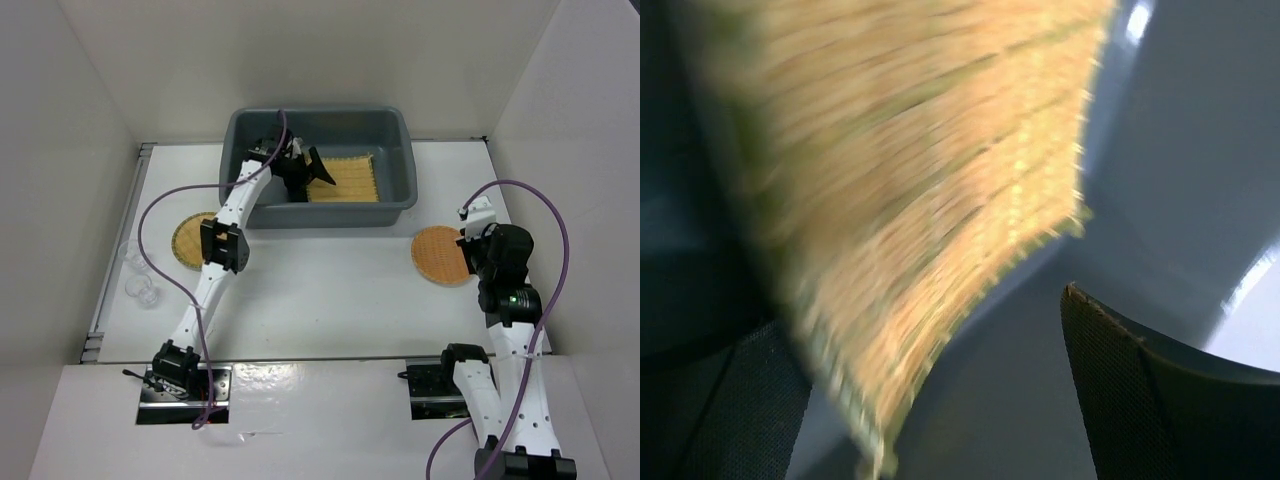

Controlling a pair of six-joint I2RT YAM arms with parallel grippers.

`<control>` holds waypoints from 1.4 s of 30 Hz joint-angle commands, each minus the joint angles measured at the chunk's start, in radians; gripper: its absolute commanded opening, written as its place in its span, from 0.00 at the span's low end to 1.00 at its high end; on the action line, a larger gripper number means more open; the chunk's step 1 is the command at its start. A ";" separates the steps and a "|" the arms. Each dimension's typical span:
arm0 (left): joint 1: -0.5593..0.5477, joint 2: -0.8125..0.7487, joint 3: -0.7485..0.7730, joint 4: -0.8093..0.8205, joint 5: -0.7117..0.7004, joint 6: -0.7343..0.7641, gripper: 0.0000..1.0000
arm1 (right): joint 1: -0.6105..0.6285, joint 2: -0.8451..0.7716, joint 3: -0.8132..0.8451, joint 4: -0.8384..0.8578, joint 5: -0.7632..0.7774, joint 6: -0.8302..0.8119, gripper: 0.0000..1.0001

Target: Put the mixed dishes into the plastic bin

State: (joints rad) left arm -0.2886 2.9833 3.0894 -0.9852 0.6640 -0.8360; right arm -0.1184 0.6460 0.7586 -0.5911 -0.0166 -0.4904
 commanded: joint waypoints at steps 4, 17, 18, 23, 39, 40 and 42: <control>0.014 -0.188 0.048 -0.211 -0.305 0.080 1.00 | 0.003 0.013 -0.005 0.050 0.017 0.010 0.30; -0.237 -0.570 0.048 -0.313 -0.951 0.238 1.00 | -0.006 0.063 -0.048 0.164 0.185 0.088 0.99; -0.294 -0.637 0.031 -0.313 -0.951 0.250 1.00 | -0.026 0.098 -0.039 0.175 0.199 0.088 0.99; -0.486 -1.000 -0.384 -0.303 -1.249 0.126 1.00 | -0.170 0.320 0.155 -0.031 -0.035 -0.031 0.99; -0.474 -1.931 -1.819 0.220 -0.969 0.057 1.00 | -0.486 1.041 0.353 -0.296 -0.413 -0.343 0.99; -0.474 -1.986 -1.871 0.220 -0.960 0.048 1.00 | -0.497 1.072 0.366 -0.321 -0.433 -0.353 0.99; -0.474 -2.041 -1.914 0.220 -0.948 0.023 1.00 | -0.536 1.152 0.392 -0.343 -0.505 -0.372 0.99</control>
State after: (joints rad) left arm -0.7609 1.0374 1.2114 -0.8017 -0.3309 -0.7650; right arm -0.6128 1.7470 1.0813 -0.8585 -0.3885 -0.8001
